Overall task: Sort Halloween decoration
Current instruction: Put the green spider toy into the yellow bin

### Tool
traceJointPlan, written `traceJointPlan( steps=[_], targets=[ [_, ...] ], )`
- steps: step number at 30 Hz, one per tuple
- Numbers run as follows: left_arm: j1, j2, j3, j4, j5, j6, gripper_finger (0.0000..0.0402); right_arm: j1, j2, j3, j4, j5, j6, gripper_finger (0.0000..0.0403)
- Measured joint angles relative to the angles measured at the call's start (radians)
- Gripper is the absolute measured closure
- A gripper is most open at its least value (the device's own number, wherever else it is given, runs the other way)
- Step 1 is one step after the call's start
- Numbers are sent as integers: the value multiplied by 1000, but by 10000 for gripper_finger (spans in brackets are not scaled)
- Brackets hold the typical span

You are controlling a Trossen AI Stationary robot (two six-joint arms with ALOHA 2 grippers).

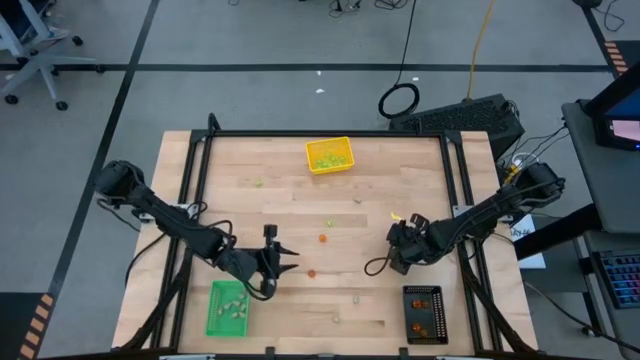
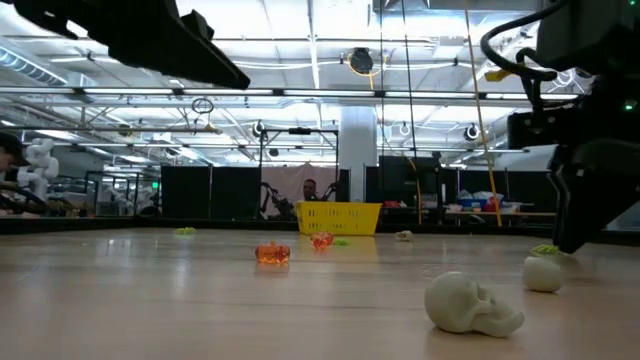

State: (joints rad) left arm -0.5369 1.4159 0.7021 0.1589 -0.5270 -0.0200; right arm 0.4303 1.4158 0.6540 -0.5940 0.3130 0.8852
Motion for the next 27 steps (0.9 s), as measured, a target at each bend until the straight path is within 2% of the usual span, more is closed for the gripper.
traceJointPlan(
  steps=[11,17,27],
  targets=[
    [0,15,0,47,0,35,270,-26,0,0,6,-26,12,342],
    [0,15,0,47,0,35,270,-26,12,0,23,-22,1,395],
    [0,15,0,50,0,35,270,-25,11,11,44,-30,-56,402]
  ],
)
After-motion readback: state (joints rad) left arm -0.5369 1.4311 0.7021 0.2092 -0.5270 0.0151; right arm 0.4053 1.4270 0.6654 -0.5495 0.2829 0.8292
